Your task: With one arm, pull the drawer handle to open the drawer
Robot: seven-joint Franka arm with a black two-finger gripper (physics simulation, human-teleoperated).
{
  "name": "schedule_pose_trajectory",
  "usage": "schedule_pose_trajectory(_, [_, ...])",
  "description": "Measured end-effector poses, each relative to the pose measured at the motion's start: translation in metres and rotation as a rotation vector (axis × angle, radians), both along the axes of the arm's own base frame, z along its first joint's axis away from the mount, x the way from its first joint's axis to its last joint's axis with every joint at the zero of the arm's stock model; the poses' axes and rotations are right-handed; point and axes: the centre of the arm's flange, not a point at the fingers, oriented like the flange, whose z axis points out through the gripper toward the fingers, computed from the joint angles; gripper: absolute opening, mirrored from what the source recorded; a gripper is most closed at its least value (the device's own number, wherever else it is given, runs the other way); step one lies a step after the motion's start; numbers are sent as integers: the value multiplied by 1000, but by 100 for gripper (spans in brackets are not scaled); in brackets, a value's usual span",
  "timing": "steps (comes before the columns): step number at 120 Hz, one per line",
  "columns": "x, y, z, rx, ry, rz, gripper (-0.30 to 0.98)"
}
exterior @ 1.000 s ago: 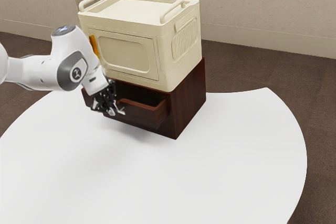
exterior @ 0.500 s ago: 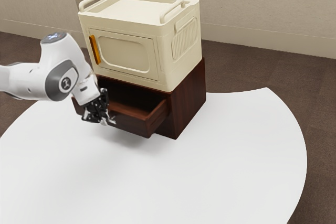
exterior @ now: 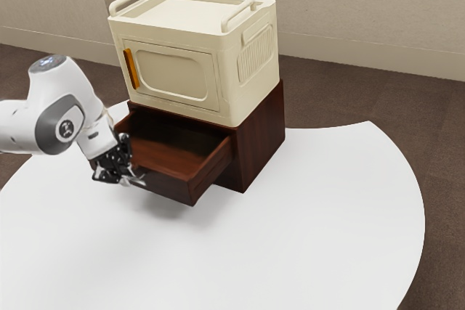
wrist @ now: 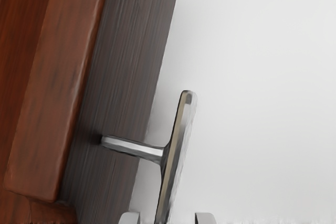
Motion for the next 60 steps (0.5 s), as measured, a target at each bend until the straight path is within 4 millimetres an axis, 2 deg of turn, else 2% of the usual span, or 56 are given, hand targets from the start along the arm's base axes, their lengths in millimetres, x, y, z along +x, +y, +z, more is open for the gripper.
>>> schedule_pose_trajectory(13, [-9, -1, 1, 0, -3, 0, 5])
schedule_pose_trajectory(21, [-17, -1, 12, 2, -30, 0, 6])
schedule_pose_trajectory(29, [-27, -2, 42, 7, -90, -2, 12])
schedule_pose_trajectory(43, [-47, -5, 120, 27, -232, -14, 22])
schedule_pose_trajectory(51, [-45, -14, 166, 41, -291, -39, 34])
schedule_pose_trajectory(57, [-41, -29, 202, 44, -323, -75, 41])
schedule_pose_trajectory(60, [-38, -37, 214, 41, -324, -95, 44])
